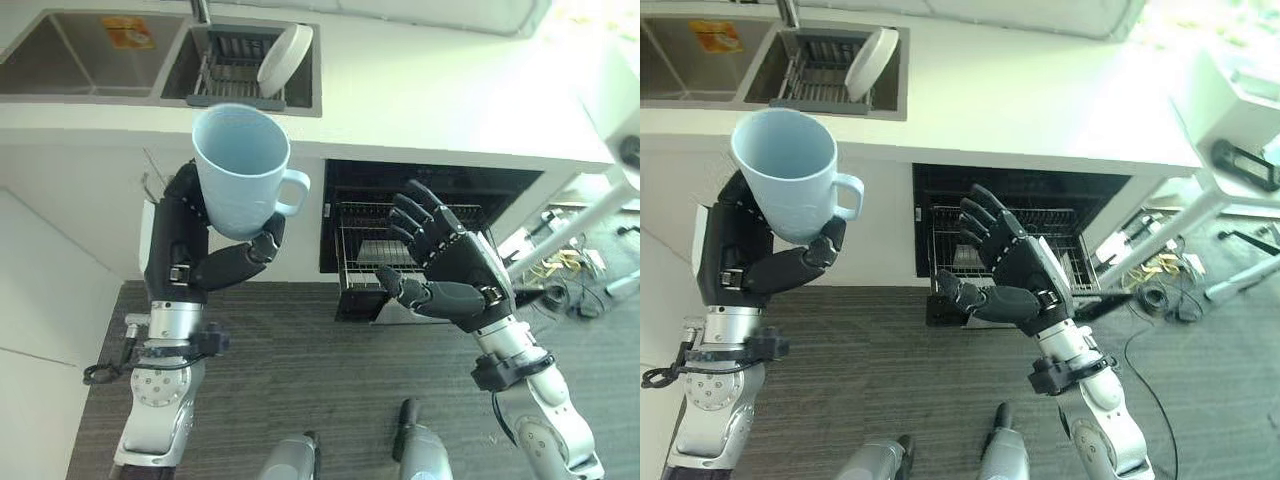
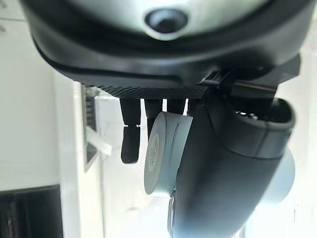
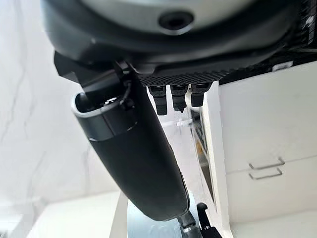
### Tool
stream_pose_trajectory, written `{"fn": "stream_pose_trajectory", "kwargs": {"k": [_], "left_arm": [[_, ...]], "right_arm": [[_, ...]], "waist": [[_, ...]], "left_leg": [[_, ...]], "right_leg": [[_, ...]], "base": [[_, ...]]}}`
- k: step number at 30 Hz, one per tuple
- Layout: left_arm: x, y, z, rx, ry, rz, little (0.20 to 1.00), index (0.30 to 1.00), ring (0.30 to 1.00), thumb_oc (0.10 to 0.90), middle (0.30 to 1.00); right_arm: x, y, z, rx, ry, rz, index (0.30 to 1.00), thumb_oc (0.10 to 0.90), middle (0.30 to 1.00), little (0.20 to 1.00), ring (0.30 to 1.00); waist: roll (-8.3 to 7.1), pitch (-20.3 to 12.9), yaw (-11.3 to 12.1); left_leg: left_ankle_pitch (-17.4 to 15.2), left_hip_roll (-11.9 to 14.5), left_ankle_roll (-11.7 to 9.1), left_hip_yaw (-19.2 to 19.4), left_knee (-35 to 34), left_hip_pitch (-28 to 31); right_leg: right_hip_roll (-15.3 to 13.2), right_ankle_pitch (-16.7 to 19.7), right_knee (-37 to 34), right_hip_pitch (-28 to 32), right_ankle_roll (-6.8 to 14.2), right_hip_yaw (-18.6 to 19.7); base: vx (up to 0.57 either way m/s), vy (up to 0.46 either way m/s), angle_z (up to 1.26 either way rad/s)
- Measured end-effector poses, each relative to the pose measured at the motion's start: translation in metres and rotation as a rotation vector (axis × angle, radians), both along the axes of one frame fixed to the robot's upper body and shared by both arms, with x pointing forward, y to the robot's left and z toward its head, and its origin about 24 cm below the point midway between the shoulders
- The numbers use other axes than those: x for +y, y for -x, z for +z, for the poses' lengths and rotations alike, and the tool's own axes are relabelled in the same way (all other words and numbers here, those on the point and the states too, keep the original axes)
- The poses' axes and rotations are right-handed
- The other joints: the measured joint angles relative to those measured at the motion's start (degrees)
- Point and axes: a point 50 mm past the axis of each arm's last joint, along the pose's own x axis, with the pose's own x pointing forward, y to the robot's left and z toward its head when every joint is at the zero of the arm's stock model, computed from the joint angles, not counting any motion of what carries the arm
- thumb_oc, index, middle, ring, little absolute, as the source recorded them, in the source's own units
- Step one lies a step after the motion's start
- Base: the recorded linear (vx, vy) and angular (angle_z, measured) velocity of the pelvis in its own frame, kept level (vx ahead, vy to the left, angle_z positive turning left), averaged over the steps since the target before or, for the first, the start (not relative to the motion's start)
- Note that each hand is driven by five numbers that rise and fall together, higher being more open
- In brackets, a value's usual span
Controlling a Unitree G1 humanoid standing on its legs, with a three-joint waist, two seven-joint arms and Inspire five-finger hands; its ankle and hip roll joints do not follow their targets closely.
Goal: Place the dishes in the dishwasher.
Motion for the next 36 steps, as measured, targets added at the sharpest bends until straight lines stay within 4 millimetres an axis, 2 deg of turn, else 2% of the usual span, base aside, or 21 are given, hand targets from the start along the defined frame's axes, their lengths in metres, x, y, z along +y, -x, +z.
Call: {"fn": "stream_pose_trajectory", "kwargs": {"k": [1, 2, 3, 5, 6, 8, 10, 12, 13, 15, 16, 17, 18, 20, 25, 27, 29, 31, 32, 33, 36], "left_arm": [[0.002, 0.002, -0.002, 0.006, 0.013, 0.014, 0.3, 0.3, 0.3, 0.4, 0.3], [0.002, 0.005, -0.006, 0.041, 0.048, 0.007, 0.3, 0.3, 0.3, 0.4, 0.3], [-0.002, 0.009, -0.004, 0.036, 0.043, -0.012, 0.3, 0.3, 0.3, 0.4, 0.3], [-0.01, 0.005, -0.004, 0.044, 0.045, -0.05, 0.3, 0.3, 0.3, 0.4, 0.3], [-0.016, 0.004, -0.006, 0.053, 0.044, -0.077, 0.3, 0.3, 0.3, 0.4, 0.3], [-0.026, 0.003, -0.009, 0.068, 0.032, -0.137, 0.3, 0.3, 0.3, 0.4, 0.3], [-0.029, 0.005, -0.012, 0.077, 0.034, -0.169, 0.3, 0.3, 0.3, 0.4, 0.3], [-0.031, 0.006, -0.019, 0.099, 0.054, -0.184, 0.3, 0.3, 0.3, 0.4, 0.3], [-0.032, 0.006, -0.019, 0.097, 0.048, -0.191, 0.3, 0.3, 0.3, 0.4, 0.3], [-0.031, 0.006, -0.019, 0.1, 0.047, -0.189, 0.3, 0.3, 0.3, 0.4, 0.3], [-0.031, 0.005, -0.019, 0.098, 0.046, -0.185, 0.3, 0.3, 0.3, 0.4, 0.3], [-0.031, 0.005, -0.019, 0.098, 0.048, -0.18, 0.3, 0.3, 0.3, 0.4, 0.3], [-0.03, 0.004, -0.019, 0.098, 0.046, -0.175, 0.3, 0.3, 0.3, 0.4, 0.3], [-0.029, 0.004, -0.017, 0.092, 0.053, -0.16, 0.3, 0.3, 0.3, 0.4, 0.3], [-0.031, -0.001, -0.008, 0.052, 0.019, -0.159, 0.3, 0.3, 0.3, 0.4, 0.3], [-0.029, -0.004, -0.014, 0.081, 0.013, -0.154, 0.3, 0.3, 0.3, 0.4, 0.3], [-0.027, -0.006, -0.02, 0.107, 0.014, -0.144, 0.3, 0.3, 0.3, 0.4, 0.3], [-0.025, -0.009, -0.026, 0.136, 0.017, -0.134, 0.3, 0.3, 0.3, 0.4, 0.3], [-0.025, -0.011, -0.028, 0.146, 0.017, -0.131, 0.3, 0.3, 0.3, 0.4, 0.3], [-0.024, -0.011, -0.028, 0.145, 0.018, -0.122, 0.3, 0.3, 0.3, 0.4, 0.3], [-0.017, -0.007, -0.02, 0.116, -0.034, -0.093, 0.3, 0.3, 0.3, 0.4, 0.3]], "right_arm": [[0.0, -0.003, 0.003, -0.004, 0.025, 0.01, 0.9, 0.8, 0.9, 0.9, 0.9], [-0.006, -0.003, 0.004, 0.009, 0.076, -0.001, 0.9, 0.8, 0.9, 0.9, 0.9], [-0.019, 0.001, 0.003, 0.022, 0.054, -0.048, 0.9, 0.8, 0.9, 0.9, 0.9], [-0.026, 0.002, 0.002, 0.033, 0.036, -0.089, 0.9, 0.8, 0.9, 0.9, 0.9], [-0.028, 0.001, 0.001, 0.035, 0.031, -0.105, 0.9, 0.8, 0.9, 0.9, 0.9], [-0.03, -0.001, 0.001, 0.043, 0.023, -0.132, 0.9, 0.8, 0.9, 0.9, 0.9], [-0.028, 0.0, -0.002, 0.054, -0.012, -0.153, 0.9, 0.8, 0.9, 0.9, 0.9], [-0.024, 0.004, -0.012, 0.092, -0.033, -0.159, 0.9, 0.8, 0.9, 0.9, 0.9], [-0.022, 0.005, -0.015, 0.108, -0.022, -0.149, 0.9, 0.8, 0.9, 0.9, 0.9], [-0.017, 0.006, -0.019, 0.117, -0.004, -0.146, 0.9, 0.8, 0.9, 0.9, 0.9], [-0.01, 0.005, -0.019, 0.105, 0.007, -0.125, 0.9, 0.8, 0.9, 0.9, 0.9], [-0.008, 0.004, -0.017, 0.091, 0.013, -0.116, 0.9, 0.8, 0.9, 0.9, 0.9], [-0.008, 0.004, -0.015, 0.078, 0.013, -0.111, 0.9, 0.8, 0.9, 0.9, 0.9], [-0.01, 0.005, -0.015, 0.073, 0.009, -0.118, 0.9, 0.8, 0.9, 0.9, 0.9], [-0.009, 0.005, -0.014, 0.067, 0.001, -0.117, 0.9, 0.8, 0.9, 0.9, 0.9], [-0.009, 0.006, -0.016, 0.071, -0.001, -0.112, 0.9, 0.8, 0.9, 0.9, 0.9], [-0.01, 0.008, -0.018, 0.075, -0.003, -0.106, 0.9, 0.8, 0.9, 0.9, 0.9], [-0.008, 0.008, -0.017, 0.065, -0.013, -0.096, 0.9, 0.8, 0.9, 0.9, 0.9], [-0.006, 0.007, -0.016, 0.054, -0.026, -0.093, 0.9, 0.8, 0.9, 0.9, 0.9], [-0.003, 0.006, -0.015, 0.05, -0.032, -0.085, 0.9, 0.8, 0.9, 0.9, 0.9], [0.004, 0.007, -0.015, 0.043, -0.027, -0.049, 0.9, 0.8, 0.9, 0.9, 0.9]], "waist": [[-0.25, -0.3, -0.3], [0.72, -0.8, -1.0], [0.56, -1.0, -1.5], [0.37, -1.2, -3.1], [0.52, -1.3, -4.0], [1.15, -1.4, -4.1], [2.5, -1.6, -4.3], [5.48, -2.6, -5.1], [6.49, -2.7, -5.0], [5.68, -2.9, -5.2], [4.67, -3.3, -5.0], [4.65, -3.3, -4.2], [4.51, -3.5, -3.6], [4.13, -3.8, -4.1], [4.1, -4.1, -5.1], [4.39, -4.1, -5.3], [4.38, -4.1, -5.2], [4.31, -4.0, -4.1], [4.04, -3.9, -3.8], [3.88, -3.8, -3.8], [0.67, -3.8, -3.4]], "left_leg": [[-0.2, 0.8, -1.0, 0.0, -0.9, 1.1], [0.3, 4.8, -3.5, 2.1, -1.3, 2.3], [2.5, 9.6, -6.7, 8.5, 1.6, -0.1], [6.1, 11.3, -6.0, 12.7, 0.6, -0.3], [7.5, 10.8, -5.0, 15.3, 0.1, -0.9], [5.2, 6.6, -5.0, 14.7, -0.8, -2.1], [3.7, 3.2, -3.6, 15.7, 0.8, -5.9], [5.3, 3.3, -2.2, 16.0, -1.1, -8.0], [7.2, 4.3, -0.2, 15.4, -2.1, -8.1], [7.8, 3.8, 0.9, 14.6, -1.7, -7.9], [7.5, 2.3, 0.6, 12.4, -1.3, -8.0], [7.8, 1.2, 1.3, 11.1, -1.8, -7.7], [7.6, 1.1, 2.4, 12.0, -2.7, -7.6], [7.6, 0.2, 2.6, 13.3, -3.9, -6.7], [7.1, -1.5, 3.9, 13.6, -4.5, -4.7], [6.8, -1.5, 5.5, 11.7, -3.8, -4.2], [6.8, -1.5, 5.7, 9.7, -3.5, -3.8], [6.9, -1.8, 5.8, 9.4, -3.1, -3.7], [6.8, -2.1, 5.8, 9.3, -3.3, -3.7], [6.8, -1.6, 5.9, 10.1, -3.3, -3.7], [6.3, -0.4, 5.1, 11.7, -3.6, -3.2]], "right_leg": [[0.9, -1.9, 2.0, 0.6, -0.6, -0.4], [4.5, -4.1, 2.5, 1.9, -3.3, -2.1], [7.0, -6.0, 2.8, 2.7, -6.2, -4.3], [7.0, -7.2, 2.7, 3.3, -8.1, -7.2], [6.7, -7.9, 3.0, 3.3, -9.0, -8.0], [6.1, -8.2, 2.7, 3.3, -9.4, -8.2], [6.4, -8.2, 2.6, 3.7, -9.4, -9.2], [8.8, -9.7, 2.4, 5.0, -9.2, -11.6], [10.1, -11.1, 3.6, 5.4, -9.9, -12.1], [10.0, -12.2, 4.6, 5.1, -9.3, -11.8], [9.6, -12.0, 4.7, 4.0, -8.8, -10.6], [9.8, -11.6, 5.0, 3.3, -8.7, -9.2], [9.7, -11.5, 5.3, 3.0, -8.4, -8.1], [8.7, -11.0, 5.2, 3.0, -7.9, -7.4], [7.0, -9.7, 4.4, 5.4, -6.1, -7.6], [7.5, -8.3, 2.6, 7.8, -5.2, -8.6], [7.7, -8.5, 3.6, 7.5, -4.8, -6.2], [4.5, -9.3, 5.2, 6.0, -4.1, -2.8], [-1.2, -8.0, 5.1, 3.6, -1.1, -2.2], [-2.7, -6.1, 4.8, 2.5, 1.9, -2.3], [-2.6, -5.0, 2.8, 1.8, 2.0, -1.9]], "base": [[0.18, -0.565, 0.11], [0.09, -0.527, 0.2], [0.09, -0.512, 0.45], [0.08, -0.303, 0.64], [0.04, -0.091, 0.49], [0.05, -0.084, 0.24], [0.09, -0.058, 0.18], [0.08, 0.004, 0.3], [0.06, 0.082, 0.16], [0.02, 0.104, -0.02], [0.02, 0.122, -0.38], [0.05, 0.13, -0.65], [0.08, 0.217, -0.62], [0.09, 0.214, -0.3], [0.1, 0.183, 0.07], [0.1, 0.033, 0.4], [0.04, -0.159, 0.45], [0.05, -0.268, 0.23], [0.05, -0.285, 0.01], [0.05, -0.377, -0.19], [0.04, -0.3, -0.3]]}}
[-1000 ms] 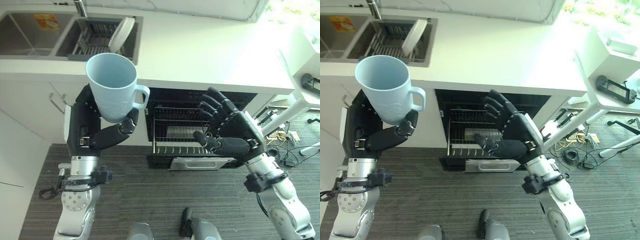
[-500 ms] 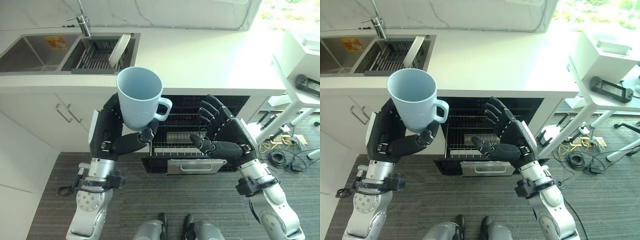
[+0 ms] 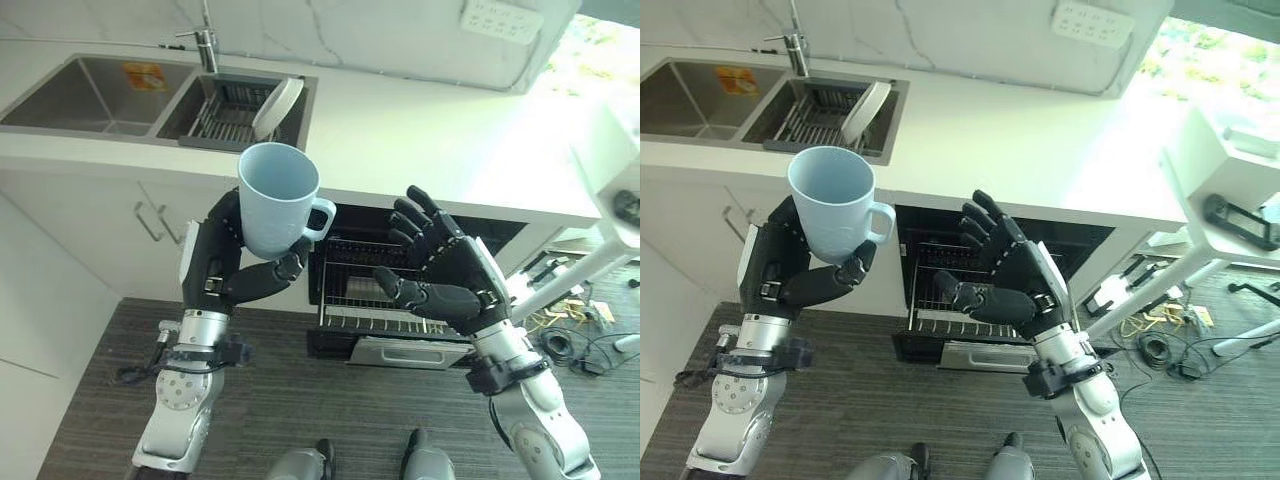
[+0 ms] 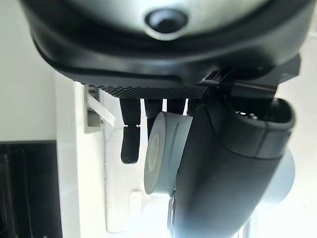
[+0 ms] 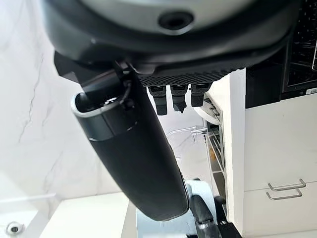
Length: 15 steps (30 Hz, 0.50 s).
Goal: Place the dishes in the dishwasher.
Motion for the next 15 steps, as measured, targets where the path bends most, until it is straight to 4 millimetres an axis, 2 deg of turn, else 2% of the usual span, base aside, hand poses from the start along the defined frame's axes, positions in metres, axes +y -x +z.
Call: {"fn": "stream_pose_trajectory", "kwargs": {"k": [2, 4, 5, 6, 7, 13, 15], "left_arm": [[0.002, 0.004, 0.002, -0.016, 0.014, 0.02, 0.3, 0.3, 0.3, 0.4, 0.3], [0.003, 0.005, 0.001, -0.018, 0.029, 0.037, 0.3, 0.3, 0.3, 0.4, 0.3], [0.001, 0.005, 0.0, -0.017, 0.038, 0.031, 0.3, 0.3, 0.3, 0.4, 0.3], [-0.001, 0.005, 0.0, -0.016, 0.04, 0.027, 0.3, 0.3, 0.3, 0.4, 0.3], [-0.002, 0.005, 0.0, -0.018, 0.039, 0.02, 0.3, 0.3, 0.3, 0.4, 0.3], [-0.005, 0.006, 0.006, -0.044, 0.043, 0.007, 0.3, 0.3, 0.3, 0.4, 0.3], [-0.008, 0.005, 0.009, -0.057, 0.046, -0.008, 0.3, 0.3, 0.3, 0.4, 0.3]], "right_arm": [[-0.002, -0.001, 0.002, -0.008, 0.019, -0.003, 0.9, 0.8, 0.9, 0.9, 0.9], [-0.004, -0.004, 0.006, -0.023, 0.016, -0.024, 0.9, 0.8, 0.9, 0.9, 0.9], [-0.006, -0.004, 0.007, -0.023, 0.009, -0.044, 0.9, 0.8, 0.9, 0.9, 0.9], [-0.007, -0.004, 0.006, -0.016, 0.0, -0.064, 0.9, 0.8, 0.9, 0.9, 0.9], [-0.011, -0.005, 0.007, -0.018, -0.001, -0.101, 0.9, 0.8, 0.9, 0.9, 0.9], [-0.028, -0.005, 0.014, -0.057, -0.007, -0.257, 0.9, 0.8, 0.9, 0.9, 0.9], [-0.03, -0.005, 0.014, -0.066, 0.001, -0.294, 0.9, 0.8, 0.9, 0.9, 0.9]], "waist": [[-1.54, -0.1, 0.3], [-1.39, -0.2, -0.2], [-0.27, -0.2, -0.6], [0.01, -0.2, -0.8], [0.58, -0.3, -2.1], [3.95, -1.6, -6.4], [4.88, -1.6, -7.1]], "left_leg": [[-0.3, 0.3, -0.8, 1.4, 0.2, -0.3], [-1.2, 1.6, -2.4, 1.9, 2.0, -1.6], [-1.5, 3.3, -3.2, 1.9, 3.0, -2.5], [-1.4, 4.5, -3.9, 2.3, 3.0, -2.5], [-1.0, 5.9, -4.8, 2.1, 2.4, -2.1], [0.7, 7.6, -6.8, 3.5, -1.0, -0.7], [0.9, 8.0, -7.1, 4.5, -2.4, 0.8]], "right_leg": [[1.7, -0.1, -0.5, 1.2, -0.2, -1.1], [3.8, -0.1, -3.6, 4.7, -1.5, -1.6], [5.2, 0.6, -5.2, 5.0, -2.4, -2.8], [6.2, 1.2, -5.6, 5.0, -3.6, -3.2], [7.5, 0.4, -5.1, 5.0, -5.1, -3.5], [9.3, -1.6, -2.8, 2.8, -7.1, -2.5], [9.7, -2.4, -2.0, 2.8, -7.6, -1.7]], "base": [[0.06, -0.254, -0.38], [0.07, -0.2, -0.33], [0.07, -0.144, -0.23], [0.08, -0.155, -0.2], [0.07, -0.144, -0.14], [0.05, -0.077, -0.16], [0.03, -0.013, -0.22]]}}
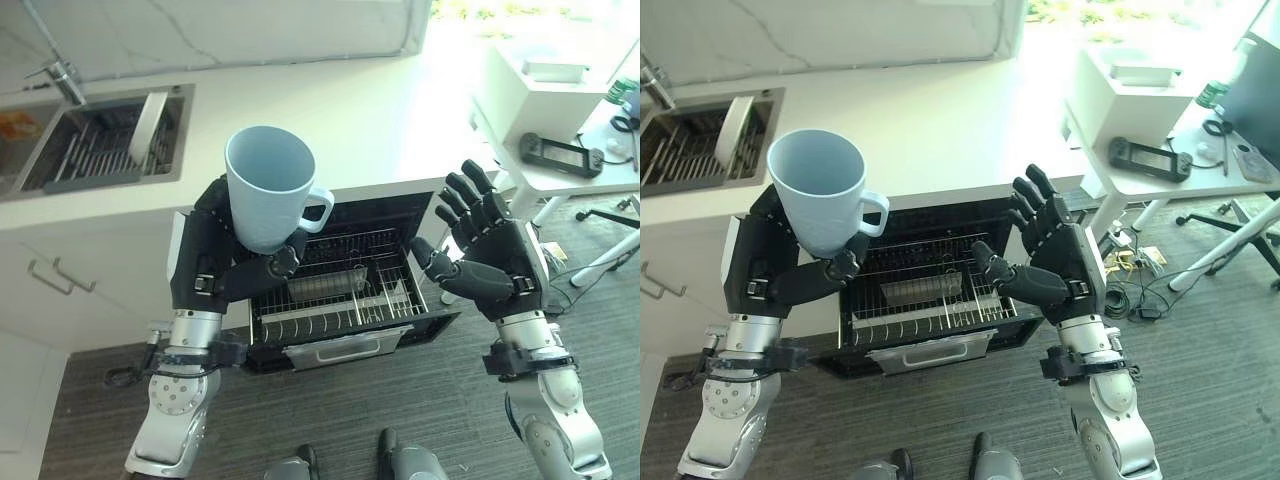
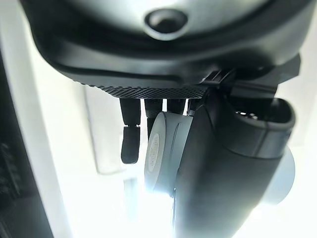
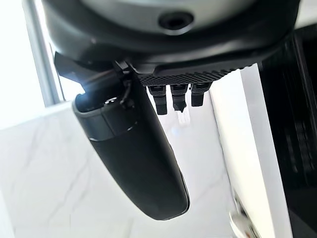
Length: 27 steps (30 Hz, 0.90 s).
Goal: Place the dishes in the dishwasher.
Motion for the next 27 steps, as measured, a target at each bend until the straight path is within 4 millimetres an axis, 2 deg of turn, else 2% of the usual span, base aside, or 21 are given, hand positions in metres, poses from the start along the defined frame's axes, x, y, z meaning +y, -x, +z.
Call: {"fn": "stream_pose_trajectory", "kwargs": {"k": [2, 5, 6, 9, 11, 17, 21, 27], "left_arm": [[-0.005, 0.0, -0.002, 0.01, 0.001, -0.024, 0.3, 0.3, 0.3, 0.4, 0.3], [-0.007, 0.001, -0.005, 0.023, 0.003, -0.034, 0.3, 0.3, 0.3, 0.4, 0.3], [-0.007, 0.001, -0.006, 0.025, 0.004, -0.032, 0.3, 0.3, 0.3, 0.4, 0.3], [-0.003, 0.002, -0.002, -0.004, 0.005, -0.025, 0.3, 0.3, 0.3, 0.4, 0.3], [0.005, 0.001, -0.002, -0.007, 0.015, 0.016, 0.3, 0.3, 0.3, 0.4, 0.3], [0.015, 0.002, -0.004, 0.0, 0.042, 0.087, 0.3, 0.3, 0.3, 0.4, 0.3], [0.014, 0.002, -0.004, 0.001, 0.036, 0.091, 0.3, 0.3, 0.3, 0.4, 0.3], [0.009, -0.001, -0.005, -0.003, 0.001, 0.095, 0.3, 0.3, 0.3, 0.4, 0.3]], "right_arm": [[0.0, 0.0, 0.001, -0.009, 0.016, -0.011, 0.9, 0.8, 0.9, 0.9, 0.9], [0.001, 0.0, 0.0, -0.01, 0.048, -0.005, 0.9, 0.8, 0.9, 0.9, 0.9], [0.001, 0.001, 0.002, -0.018, 0.08, 0.002, 0.9, 0.8, 0.9, 0.9, 0.9], [-0.006, 0.01, -0.001, -0.038, 0.083, 0.054, 0.9, 0.8, 0.9, 0.9, 0.9], [-0.006, 0.013, -0.006, -0.015, 0.094, 0.085, 0.9, 0.8, 0.9, 0.9, 0.9], [0.003, 0.005, 0.002, -0.042, 0.145, 0.177, 0.9, 0.8, 0.9, 0.9, 0.9], [0.004, 0.002, 0.005, -0.039, 0.146, 0.187, 0.9, 0.8, 0.9, 0.9, 0.9], [0.007, -0.001, 0.003, -0.005, 0.162, 0.235, 0.9, 0.8, 0.9, 0.9, 0.9]], "waist": [[0.92, 0.0, -0.3], [1.06, 0.0, 0.0], [-0.38, 0.0, 2.2], [-0.68, -0.1, 2.8], [-1.42, -0.2, 3.7], [-1.68, -0.3, 6.6], [-1.72, -0.3, 6.6], [-1.72, -0.3, 5.9]], "left_leg": [[0.1, 0.0, -0.2, 0.1, -0.6, 0.4], [0.1, 0.0, -0.3, 0.3, -0.8, 0.7], [0.1, -0.8, -0.1, 0.0, -0.8, 0.3], [0.0, -0.7, -0.1, -2.1, 0.9, -2.7], [0.2, -0.4, -0.3, -2.4, 1.5, -4.4], [0.6, 0.7, -0.7, -2.8, 1.3, -3.6], [0.9, 1.0, -1.3, -3.2, 0.7, -2.7], [0.9, 0.9, -1.4, -3.7, 0.7, -2.7]], "right_leg": [[0.1, -0.2, 0.0, 0.0, -0.1, 0.1], [0.1, -0.4, 0.4, 0.1, -0.1, 0.3], [-0.7, -0.6, 0.9, -0.3, 0.2, 0.2], [-0.8, -0.6, 1.3, -2.3, 0.2, -0.9], [-0.7, -0.6, 1.4, -3.7, 0.1, -1.4], [-1.0, -2.0, 2.8, -3.0, -0.6, -3.8], [-0.6, -2.6, 3.4, -2.4, -1.5, -4.4], [-0.7, -2.6, 3.8, -1.8, -1.5, -4.9]], "base": [[0.04, 0.021, -0.1], [0.03, 0.031, -0.02], [0.0, 0.0, 0.0], [0.02, -0.088, 0.14], [0.04, -0.106, 0.15], [0.08, -0.155, 0.04], [0.06, -0.083, 0.04], [0.06, -0.058, 0.05]]}}
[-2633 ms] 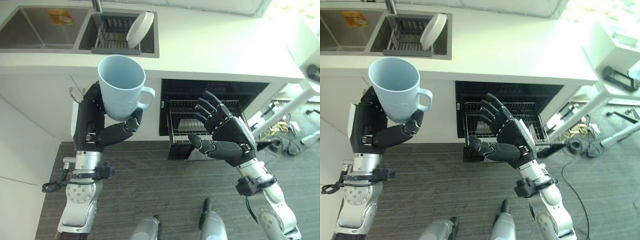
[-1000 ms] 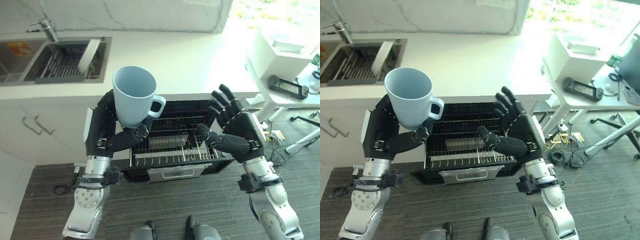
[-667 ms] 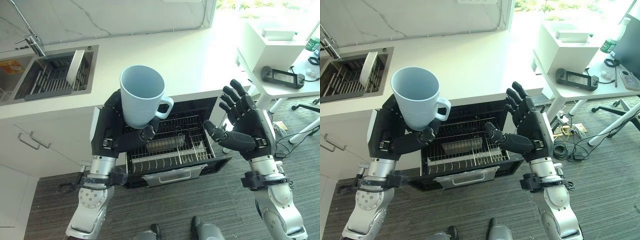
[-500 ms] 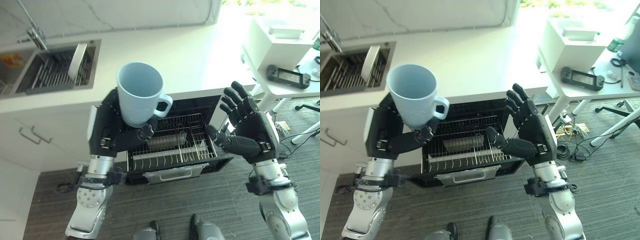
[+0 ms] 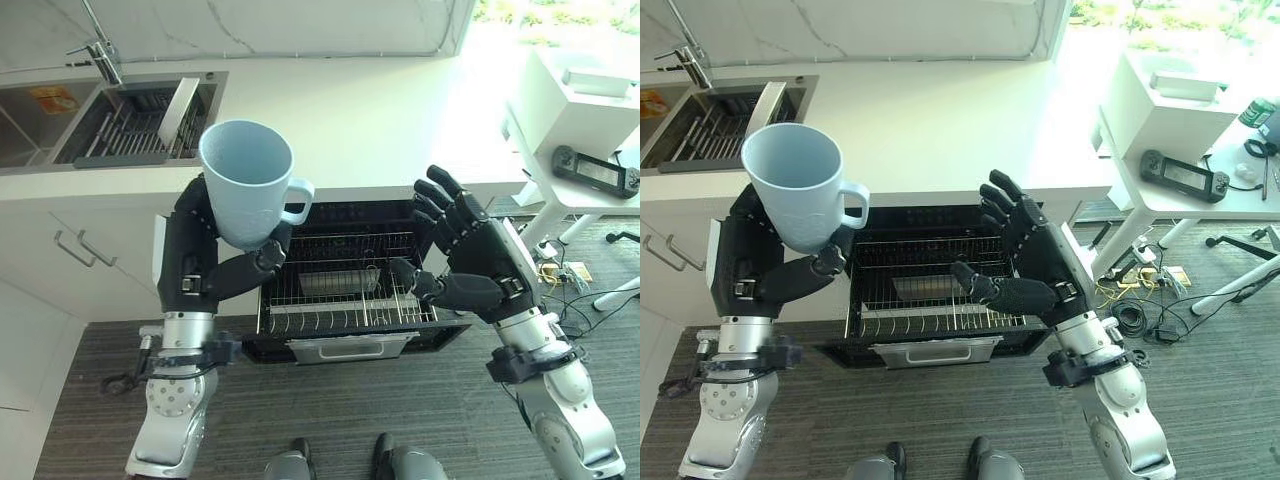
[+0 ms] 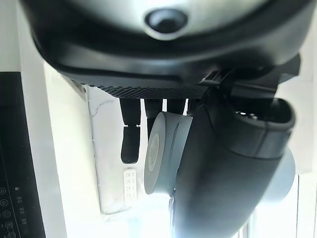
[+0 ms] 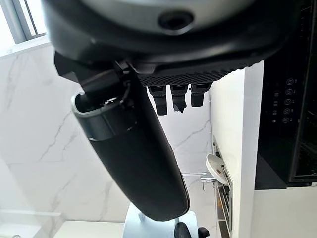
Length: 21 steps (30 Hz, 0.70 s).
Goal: Place the dishes in the dishwasher.
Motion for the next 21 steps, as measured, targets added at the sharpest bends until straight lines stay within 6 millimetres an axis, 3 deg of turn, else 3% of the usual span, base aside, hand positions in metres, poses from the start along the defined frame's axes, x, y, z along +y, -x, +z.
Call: {"fn": "stream_pose_trajectory", "kwargs": {"k": [8, 11, 21], "left_arm": [[-0.015, -0.015, -0.019, 0.058, -0.175, 0.009, 0.3, 0.3, 0.3, 0.4, 0.3], [-0.017, -0.016, -0.02, 0.049, -0.198, 0.002, 0.3, 0.3, 0.3, 0.4, 0.3], [-0.035, -0.02, -0.02, 0.031, -0.222, -0.089, 0.3, 0.3, 0.3, 0.4, 0.3]], "right_arm": [[0.02, -0.009, 0.01, 0.001, -0.047, 0.173, 0.9, 0.8, 0.9, 0.9, 0.9], [0.023, -0.009, 0.012, -0.001, -0.09, 0.197, 0.9, 0.8, 0.9, 0.9, 0.9], [0.038, -0.015, 0.007, 0.039, -0.174, 0.258, 0.9, 0.8, 0.9, 0.9, 0.9]], "waist": [[-0.4, -0.3, -0.4], [-1.27, -0.8, -0.4], [-1.15, -1.1, 0.7]], "left_leg": [[-0.5, -0.2, -0.1, -0.7, 1.1, -0.1], [-0.5, -0.2, -0.1, -0.8, 1.2, -0.1], [-1.0, -0.3, 0.1, -1.2, 2.6, -0.2]], "right_leg": [[-0.4, 0.0, 0.2, 0.6, -0.1, -0.5], [-0.4, 0.0, 0.2, 0.6, -0.1, -0.5], [-0.6, 0.0, 0.5, 1.2, -0.1, -0.6]], "base": [[0.04, -0.023, 0.04], [0.0, 0.0, 0.0], [0.0, 0.0, 0.0]]}}
